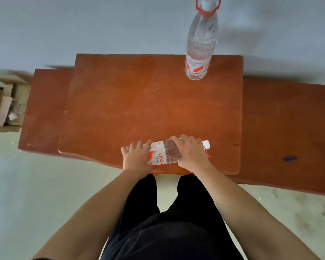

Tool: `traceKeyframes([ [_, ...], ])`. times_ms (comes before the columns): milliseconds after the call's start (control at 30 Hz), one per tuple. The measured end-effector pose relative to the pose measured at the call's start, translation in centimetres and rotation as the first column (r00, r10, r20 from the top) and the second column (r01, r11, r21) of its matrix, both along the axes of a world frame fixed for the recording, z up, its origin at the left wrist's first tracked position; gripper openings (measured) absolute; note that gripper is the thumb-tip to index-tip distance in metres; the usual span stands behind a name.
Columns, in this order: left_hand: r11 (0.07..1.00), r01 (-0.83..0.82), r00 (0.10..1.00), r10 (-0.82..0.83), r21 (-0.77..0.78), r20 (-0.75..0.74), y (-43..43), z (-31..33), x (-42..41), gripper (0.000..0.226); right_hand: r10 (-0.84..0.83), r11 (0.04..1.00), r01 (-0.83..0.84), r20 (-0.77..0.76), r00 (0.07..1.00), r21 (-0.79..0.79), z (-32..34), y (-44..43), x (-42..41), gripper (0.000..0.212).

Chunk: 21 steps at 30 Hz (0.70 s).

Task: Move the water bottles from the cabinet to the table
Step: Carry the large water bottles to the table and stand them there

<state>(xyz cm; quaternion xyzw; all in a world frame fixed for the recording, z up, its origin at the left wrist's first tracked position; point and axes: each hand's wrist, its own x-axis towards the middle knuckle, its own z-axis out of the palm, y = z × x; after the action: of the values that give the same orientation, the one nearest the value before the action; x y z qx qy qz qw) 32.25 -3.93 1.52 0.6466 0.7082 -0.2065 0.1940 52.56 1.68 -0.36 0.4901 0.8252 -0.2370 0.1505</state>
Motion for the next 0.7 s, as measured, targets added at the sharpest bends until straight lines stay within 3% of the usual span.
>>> traceKeyframes([
  [233, 0.915, -0.347, 0.933, 0.360, 0.208, -0.026, -8.5, 4.3, -4.0, 0.083, 0.285, 0.953, -0.276, -0.056, 0.957, 0.125, 4.5, -2.3, -7.7, 0.094],
  [400, 0.695, -0.474, 0.837, 0.546, 0.540, 0.032, -12.6, 11.5, -10.3, 0.079, 0.435, 0.839, -0.325, -0.181, 0.882, 0.436, 13.1, -3.5, -17.0, 0.096],
  [533, 0.449, -0.437, 0.752, 0.657, 0.779, 0.043, -21.2, 19.0, -19.0, 0.080, 0.616, 0.660, -0.315, -0.252, 0.746, 0.682, 21.8, -9.6, -28.5, 0.092],
  [700, 0.273, -0.287, 0.595, 0.802, 0.918, -0.053, -39.2, 27.4, -30.0, 0.075, 0.795, 0.486, -0.291, -0.278, 0.539, 0.824, 29.6, -25.3, -43.2, 0.098],
])
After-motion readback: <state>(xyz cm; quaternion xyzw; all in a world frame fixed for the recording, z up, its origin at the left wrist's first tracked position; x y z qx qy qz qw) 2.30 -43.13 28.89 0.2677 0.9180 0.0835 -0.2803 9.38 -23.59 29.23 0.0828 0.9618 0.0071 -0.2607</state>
